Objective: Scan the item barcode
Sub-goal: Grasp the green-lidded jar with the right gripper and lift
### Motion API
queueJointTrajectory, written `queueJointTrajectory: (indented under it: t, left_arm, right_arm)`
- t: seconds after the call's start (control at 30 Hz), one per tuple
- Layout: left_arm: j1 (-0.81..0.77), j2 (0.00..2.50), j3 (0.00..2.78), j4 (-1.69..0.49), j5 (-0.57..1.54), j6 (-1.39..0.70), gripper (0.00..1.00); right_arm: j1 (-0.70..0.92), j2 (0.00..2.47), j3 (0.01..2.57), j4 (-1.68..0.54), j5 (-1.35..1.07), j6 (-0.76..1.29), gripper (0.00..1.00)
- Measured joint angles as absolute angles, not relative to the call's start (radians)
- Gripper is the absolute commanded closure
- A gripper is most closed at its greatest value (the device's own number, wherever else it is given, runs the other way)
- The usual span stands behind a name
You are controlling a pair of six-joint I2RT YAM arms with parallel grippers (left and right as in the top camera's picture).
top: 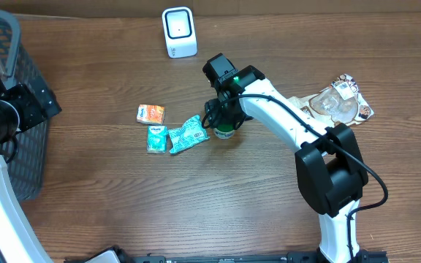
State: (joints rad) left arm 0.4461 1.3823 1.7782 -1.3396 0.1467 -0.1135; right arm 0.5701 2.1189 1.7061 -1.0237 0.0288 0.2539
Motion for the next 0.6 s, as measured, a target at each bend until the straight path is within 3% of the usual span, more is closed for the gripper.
queueJointTrajectory:
  t: [0.6]
  left_arm:
    - [0.446, 1.382, 1.778, -1.34, 0.147, -0.113, 0.0]
  right_arm:
    - [0.57, 2.12, 1.75, -1.134, -0.007, 0.246, 0.43]
